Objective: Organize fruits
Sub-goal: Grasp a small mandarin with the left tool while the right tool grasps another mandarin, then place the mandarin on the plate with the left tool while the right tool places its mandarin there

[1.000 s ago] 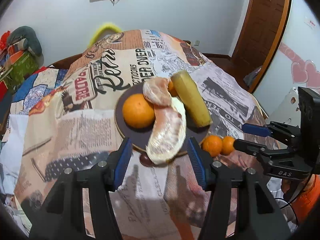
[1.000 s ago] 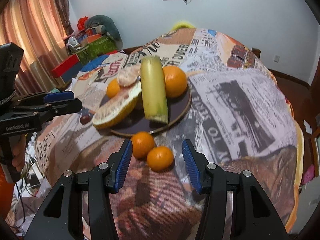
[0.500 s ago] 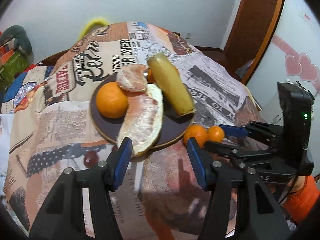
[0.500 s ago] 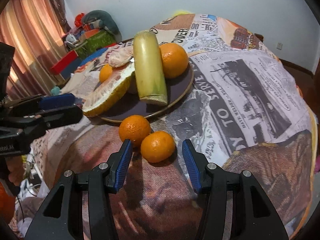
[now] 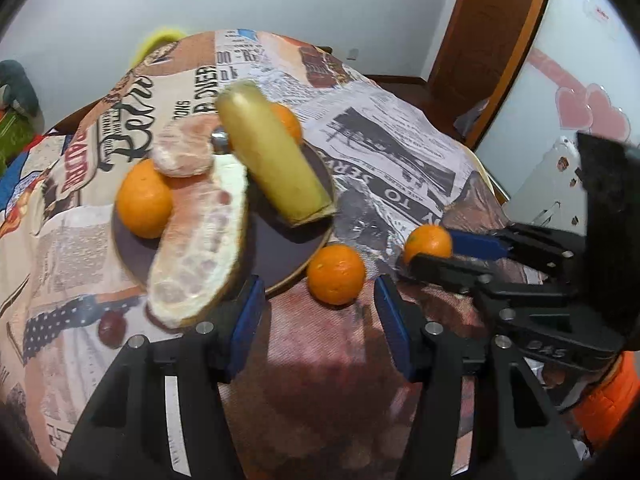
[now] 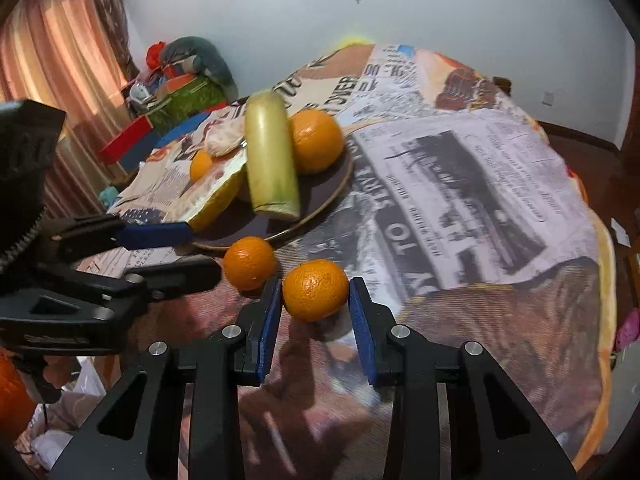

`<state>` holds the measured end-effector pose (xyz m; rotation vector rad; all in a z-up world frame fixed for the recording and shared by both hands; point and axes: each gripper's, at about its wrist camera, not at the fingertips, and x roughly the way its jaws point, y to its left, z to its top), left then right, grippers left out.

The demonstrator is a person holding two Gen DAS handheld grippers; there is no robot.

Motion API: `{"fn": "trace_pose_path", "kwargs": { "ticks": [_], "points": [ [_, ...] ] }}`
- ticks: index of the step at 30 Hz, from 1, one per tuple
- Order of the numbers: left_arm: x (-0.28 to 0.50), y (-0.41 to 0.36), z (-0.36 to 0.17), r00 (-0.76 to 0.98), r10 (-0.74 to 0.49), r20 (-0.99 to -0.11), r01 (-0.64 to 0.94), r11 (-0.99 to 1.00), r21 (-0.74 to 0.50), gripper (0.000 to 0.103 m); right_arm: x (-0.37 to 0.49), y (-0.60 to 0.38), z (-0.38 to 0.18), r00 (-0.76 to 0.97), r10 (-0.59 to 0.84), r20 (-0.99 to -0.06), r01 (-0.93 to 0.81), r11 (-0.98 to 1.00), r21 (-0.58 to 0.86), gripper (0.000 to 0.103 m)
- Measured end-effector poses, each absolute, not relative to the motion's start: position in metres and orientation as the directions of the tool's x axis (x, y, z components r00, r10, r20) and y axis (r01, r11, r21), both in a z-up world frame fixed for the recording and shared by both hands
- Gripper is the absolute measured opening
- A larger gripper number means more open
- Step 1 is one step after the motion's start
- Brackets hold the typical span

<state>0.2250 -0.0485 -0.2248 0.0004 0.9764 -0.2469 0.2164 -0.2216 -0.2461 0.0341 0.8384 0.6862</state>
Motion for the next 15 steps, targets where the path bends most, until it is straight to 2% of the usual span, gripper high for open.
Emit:
{"fn": "trace_pose_path", "kwargs": {
  "ticks": [5,11,15],
  "points": [
    [0.234,-0.066,-0.238,0.522,-0.19,-0.831,0.221,0.972,-0.083,0.044,0.214,-0.24,-0.241,0.49,0.563,-0.665,-0.52,0.801,0.296,0.031],
    [0.236,-0.075,-0.244,0.552,-0.133,-0.823,0.212,0.977,-0.015,0.036,0.212,-0.249,-0.239,0.499,0.559,-0.662,-0.506,0.808,0.302,0.031],
    [0.236,-0.071,-0.243,0.551,-0.15,-0.821,0.209,0.977,-0.038,0.035,0.212,-0.249,-0.237,0.502,0.56,-0.659,-0.506,0.808,0.301,0.031]
  ]
}}
